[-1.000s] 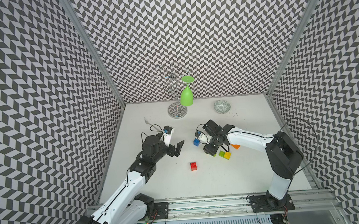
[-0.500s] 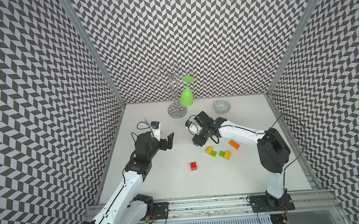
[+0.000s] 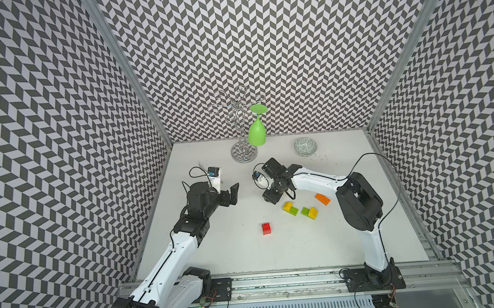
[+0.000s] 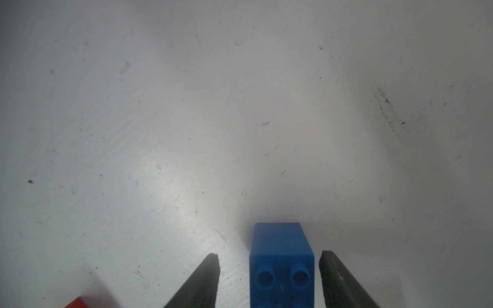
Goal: Assemble a fork with lego
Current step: Pick up the lego brick from the center of the board.
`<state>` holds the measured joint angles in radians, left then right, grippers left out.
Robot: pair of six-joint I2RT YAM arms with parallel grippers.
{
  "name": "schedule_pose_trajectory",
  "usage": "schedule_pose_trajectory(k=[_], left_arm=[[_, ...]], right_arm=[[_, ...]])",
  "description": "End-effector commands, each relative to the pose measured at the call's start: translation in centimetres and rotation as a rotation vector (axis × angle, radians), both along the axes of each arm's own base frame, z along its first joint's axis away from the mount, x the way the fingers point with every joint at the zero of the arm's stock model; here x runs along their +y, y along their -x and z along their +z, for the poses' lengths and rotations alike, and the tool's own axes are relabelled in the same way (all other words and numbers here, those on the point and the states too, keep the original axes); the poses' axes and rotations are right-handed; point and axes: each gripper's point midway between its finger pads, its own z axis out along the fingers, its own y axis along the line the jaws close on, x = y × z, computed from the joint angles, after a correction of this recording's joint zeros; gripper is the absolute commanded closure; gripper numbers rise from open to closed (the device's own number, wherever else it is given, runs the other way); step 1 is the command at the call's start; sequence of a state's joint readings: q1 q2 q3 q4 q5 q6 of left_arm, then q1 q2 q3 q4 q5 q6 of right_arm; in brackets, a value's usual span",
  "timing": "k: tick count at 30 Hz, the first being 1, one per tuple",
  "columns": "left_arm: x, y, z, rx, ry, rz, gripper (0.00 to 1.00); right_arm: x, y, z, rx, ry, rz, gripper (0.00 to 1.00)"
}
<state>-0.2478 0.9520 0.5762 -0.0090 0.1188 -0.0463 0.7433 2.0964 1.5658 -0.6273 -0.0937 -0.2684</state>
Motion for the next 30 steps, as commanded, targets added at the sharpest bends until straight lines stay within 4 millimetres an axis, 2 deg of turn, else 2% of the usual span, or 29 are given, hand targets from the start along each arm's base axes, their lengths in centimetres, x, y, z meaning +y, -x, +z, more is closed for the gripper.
schedule_pose_trajectory(k=[1,12,23,30], left_arm=[[0.0,-0.4,1.3,-0.029,0.008,0.001,0.01],[0.0,-0.3,1.2,-0.03,0.008,-0.004,0.01],[-0.1,-0.3,1.3,-0.032,0.011,-0.007,0.01],[-0.1,-0.3,1.2,-0.031,0.011,-0.009,0.01]], right_arm=[[0.7,-0.7,0.1,-0.016,-0.018,-0.006,0.4],[0.8,-1.1,-0.7,0.002,-0.017,-0.017,0.57],[0.2,-1.2,-1.6,0.012,0.021,-0.03,0.53],[0.1,-1.1,-1.5,0.016,0.021,-0.034,0.6]])
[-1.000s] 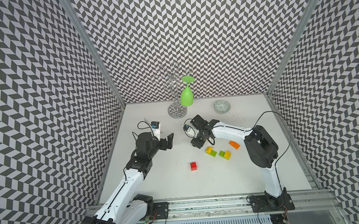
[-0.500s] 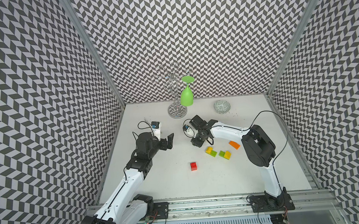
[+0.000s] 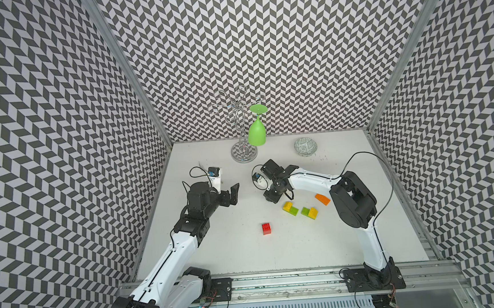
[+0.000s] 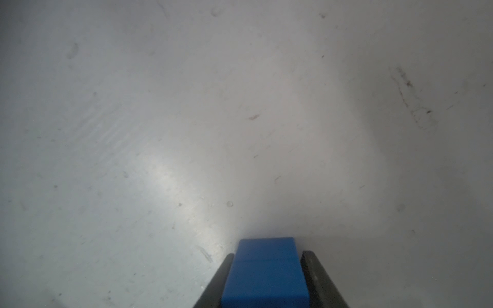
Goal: Assemble a fork with lego
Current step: Pick up the lego brick from the center of the board.
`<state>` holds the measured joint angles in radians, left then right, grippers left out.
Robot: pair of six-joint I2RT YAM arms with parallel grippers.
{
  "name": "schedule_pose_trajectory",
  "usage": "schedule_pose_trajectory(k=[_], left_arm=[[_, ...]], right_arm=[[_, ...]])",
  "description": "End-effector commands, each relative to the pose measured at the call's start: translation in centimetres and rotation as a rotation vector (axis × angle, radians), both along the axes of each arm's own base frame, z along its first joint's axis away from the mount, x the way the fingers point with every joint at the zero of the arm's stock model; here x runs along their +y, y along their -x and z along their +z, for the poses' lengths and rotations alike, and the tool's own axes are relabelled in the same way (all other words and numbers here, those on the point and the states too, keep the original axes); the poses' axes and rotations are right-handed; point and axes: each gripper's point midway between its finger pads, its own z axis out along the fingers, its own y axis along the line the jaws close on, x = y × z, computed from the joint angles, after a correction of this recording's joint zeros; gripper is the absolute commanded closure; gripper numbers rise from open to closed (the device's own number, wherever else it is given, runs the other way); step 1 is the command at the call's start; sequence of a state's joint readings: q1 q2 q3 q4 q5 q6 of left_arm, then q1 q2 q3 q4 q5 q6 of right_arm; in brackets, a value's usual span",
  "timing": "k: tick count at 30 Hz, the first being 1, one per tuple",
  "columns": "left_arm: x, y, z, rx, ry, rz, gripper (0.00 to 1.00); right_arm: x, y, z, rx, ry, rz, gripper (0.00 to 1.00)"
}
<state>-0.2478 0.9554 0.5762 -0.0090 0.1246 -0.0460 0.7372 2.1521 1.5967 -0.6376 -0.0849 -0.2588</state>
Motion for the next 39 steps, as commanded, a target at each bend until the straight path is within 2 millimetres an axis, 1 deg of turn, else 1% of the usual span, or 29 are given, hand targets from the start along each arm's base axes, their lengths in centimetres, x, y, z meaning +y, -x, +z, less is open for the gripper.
schedule_pose_trajectory(k=[1,3,8,16,20,25,29,35,37,39], left_arm=[[0.0,-0.3,1.4,-0.036,0.008,-0.004,0.02],[-0.1,-0.3,1.4,-0.036,0.01,-0.006,0.01],[-0.1,-0.3,1.4,-0.037,0.01,-0.006,0.01],[-0.1,-0.2,1.6,-0.041,0.012,-0.009,0.02],[-0.1,-0.2,1.5,-0.04,0.013,-0.01,0.01],[-0.2,-0.2,1.5,-0.04,0.012,-0.013,0.01],[-0.2,-0.2,1.4,-0.039,0.014,-0.015,0.02],[-0.3,-0.2,1.4,-0.038,0.014,-0.018,0.02],[-0.3,-0.2,1.4,-0.039,0.015,-0.019,0.02],[-0.3,-0.1,1.5,-0.04,0.016,-0.022,0.01]], right_arm=[[0.2,-0.6,0.3,-0.009,-0.007,-0.016,0.6],[0.3,-0.6,0.6,-0.016,-0.012,-0.017,0.59],[0.3,-0.5,1.4,-0.024,-0.032,-0.017,0.51],[0.2,-0.6,2.1,-0.035,-0.051,-0.028,0.53],[0.1,-0.5,2.2,-0.036,-0.051,-0.03,0.57],[0.0,-0.6,2.7,-0.047,-0.06,-0.034,0.56],[0.0,-0.6,2.6,-0.045,-0.059,-0.035,0.57],[-0.2,-0.3,2.0,-0.028,-0.046,-0.033,0.67],[-0.2,-0.3,2.0,-0.028,-0.045,-0.032,0.72],[-0.3,-0.2,2.2,-0.03,-0.047,-0.033,0.82]])
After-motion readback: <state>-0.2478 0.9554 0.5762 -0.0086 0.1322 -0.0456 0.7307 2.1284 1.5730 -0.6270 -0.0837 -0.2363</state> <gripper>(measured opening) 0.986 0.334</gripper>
